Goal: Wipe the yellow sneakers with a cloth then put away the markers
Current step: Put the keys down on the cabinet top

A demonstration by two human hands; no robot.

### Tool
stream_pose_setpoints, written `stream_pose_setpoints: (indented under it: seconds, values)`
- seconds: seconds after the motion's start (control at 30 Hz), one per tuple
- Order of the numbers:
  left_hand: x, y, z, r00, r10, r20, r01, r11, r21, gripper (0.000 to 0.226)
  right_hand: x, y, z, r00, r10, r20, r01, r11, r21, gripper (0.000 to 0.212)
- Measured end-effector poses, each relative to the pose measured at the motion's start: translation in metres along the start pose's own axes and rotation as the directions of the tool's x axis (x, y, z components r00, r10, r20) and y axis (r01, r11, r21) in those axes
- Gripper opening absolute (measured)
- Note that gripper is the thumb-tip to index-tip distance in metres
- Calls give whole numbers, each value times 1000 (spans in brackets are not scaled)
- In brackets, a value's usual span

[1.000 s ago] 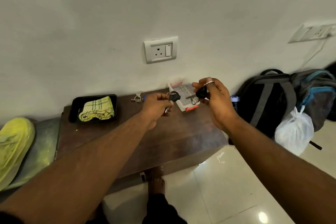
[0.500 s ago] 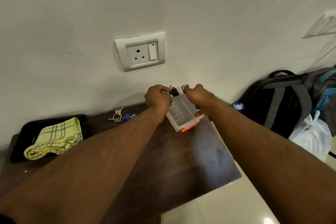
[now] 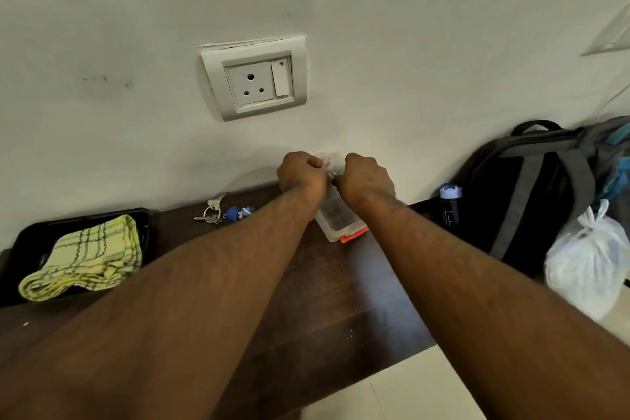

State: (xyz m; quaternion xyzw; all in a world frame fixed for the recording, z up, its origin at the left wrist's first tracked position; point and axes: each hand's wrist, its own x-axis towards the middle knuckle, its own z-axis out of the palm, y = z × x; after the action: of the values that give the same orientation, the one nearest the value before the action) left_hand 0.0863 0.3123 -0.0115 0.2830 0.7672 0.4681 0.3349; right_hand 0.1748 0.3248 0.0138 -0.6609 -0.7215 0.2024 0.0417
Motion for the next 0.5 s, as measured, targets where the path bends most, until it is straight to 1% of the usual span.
stream_pose_setpoints:
  seconds: [0.07,0.17,0.27,0.37,0.43,0.47,0.5]
  values:
    - [1,0,3,1000,18,3,-18,1000,12,10,-1,-2,0,1000,1,-10,-1,999,-32,23]
    - [5,0,3,999,45,23,-46,998,38,14,-2,-4,-1,999,32,27,-30,998,-59,26]
    - [1,1,-9,982,181,48,-186,971,148,19,-2,-4,-7,996,62,67,-59,997,-47,28]
    - [-12,1,-38,954,299,25,-299,939,167,21,-6,0,-15,999,34,40,-34,999,-17,25]
    - [-25,-8,-66,934,357,-9,-345,909,233,23,-14,0,-21,1000,-3,8,3,1000,12,21]
    - [-33,-16,-81,927,374,7,-361,890,278,24,-18,-1,-23,1000,-24,-1,24,999,32,20]
    - [-41,-27,-94,926,374,55,-371,871,323,27,-22,-3,-24,999,-49,-7,49,998,50,19]
